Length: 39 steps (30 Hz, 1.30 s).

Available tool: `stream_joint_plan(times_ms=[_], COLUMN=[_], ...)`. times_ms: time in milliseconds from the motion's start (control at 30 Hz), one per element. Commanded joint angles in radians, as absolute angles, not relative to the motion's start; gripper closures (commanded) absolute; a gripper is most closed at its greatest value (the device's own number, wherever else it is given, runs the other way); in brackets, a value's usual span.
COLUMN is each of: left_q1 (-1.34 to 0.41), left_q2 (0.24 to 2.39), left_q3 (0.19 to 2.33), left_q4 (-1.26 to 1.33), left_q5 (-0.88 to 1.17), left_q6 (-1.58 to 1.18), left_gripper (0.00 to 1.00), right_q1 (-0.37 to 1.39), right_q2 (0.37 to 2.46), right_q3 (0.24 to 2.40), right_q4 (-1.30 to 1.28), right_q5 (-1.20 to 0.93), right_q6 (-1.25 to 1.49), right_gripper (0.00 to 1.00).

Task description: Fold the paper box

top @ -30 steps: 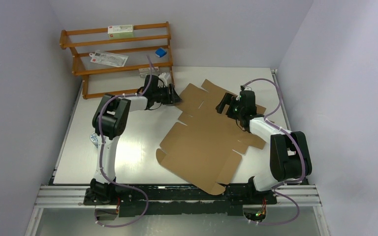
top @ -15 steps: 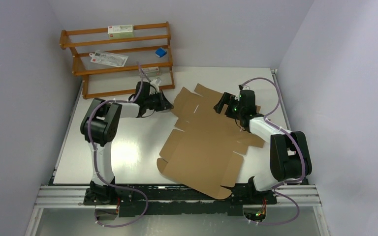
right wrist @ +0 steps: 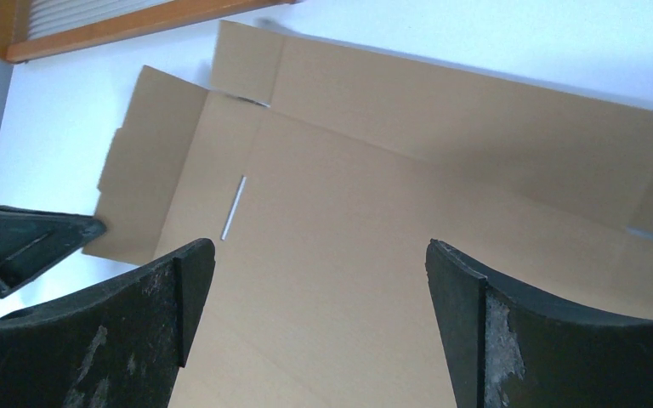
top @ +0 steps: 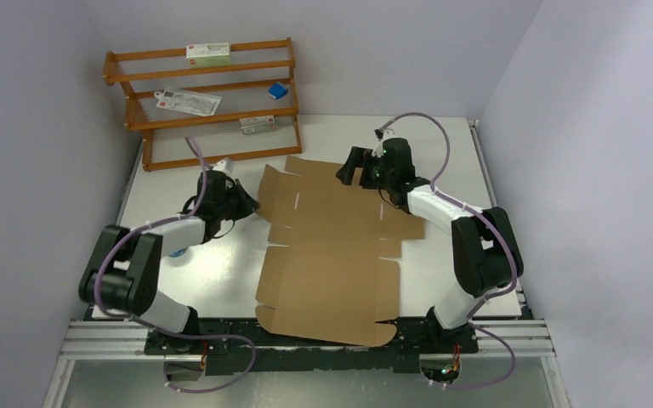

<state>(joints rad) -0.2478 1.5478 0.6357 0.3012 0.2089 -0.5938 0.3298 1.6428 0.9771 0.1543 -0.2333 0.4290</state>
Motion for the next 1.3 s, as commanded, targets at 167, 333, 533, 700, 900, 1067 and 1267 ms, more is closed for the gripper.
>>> stream_joint_plan(times_ms=[167,333,533,700,900,1067,1267], left_q1=[-0.216,-0.216,-0.219,-0.231,-0.232,-0.232,-0.226], left_q2=[1.372,1.386,1.35,1.332,1.416,1.623,1.799], left_q3=[0.569,0.553,0.537,0.599,0.755,0.917,1.072], left_q4=[0.165,0.164,0.153,0.088,0.081,0.169,0.181], left_q5=[0.002,0.037,0.064,0.074,0.045,0.136,0.175], left_q6=[-0.579,-0.586,-0.578,-0.552,-0.532,-0.509,-0.472], left_gripper=[0.93,0.8,0.56,0.31,0.28,0.28,0.32], right_q1=[0.362,0.36,0.36,0.354,0.301,0.304,0.309], right_q2=[1.692,1.696,1.729,1.776,1.853,1.865,1.838], right_q3=[1.08,1.112,1.134,1.169,1.254,1.205,1.144], right_q4=[0.074,0.036,0.033,0.043,0.038,0.1,0.122], right_q5=[-0.225,-0.214,-0.245,-0.236,-0.32,-0.371,-0.372], right_q6=[0.371,0.35,0.332,0.293,0.286,0.33,0.334], right_gripper=[0.0,0.0,0.0,0.0,0.01,0.02,0.01])
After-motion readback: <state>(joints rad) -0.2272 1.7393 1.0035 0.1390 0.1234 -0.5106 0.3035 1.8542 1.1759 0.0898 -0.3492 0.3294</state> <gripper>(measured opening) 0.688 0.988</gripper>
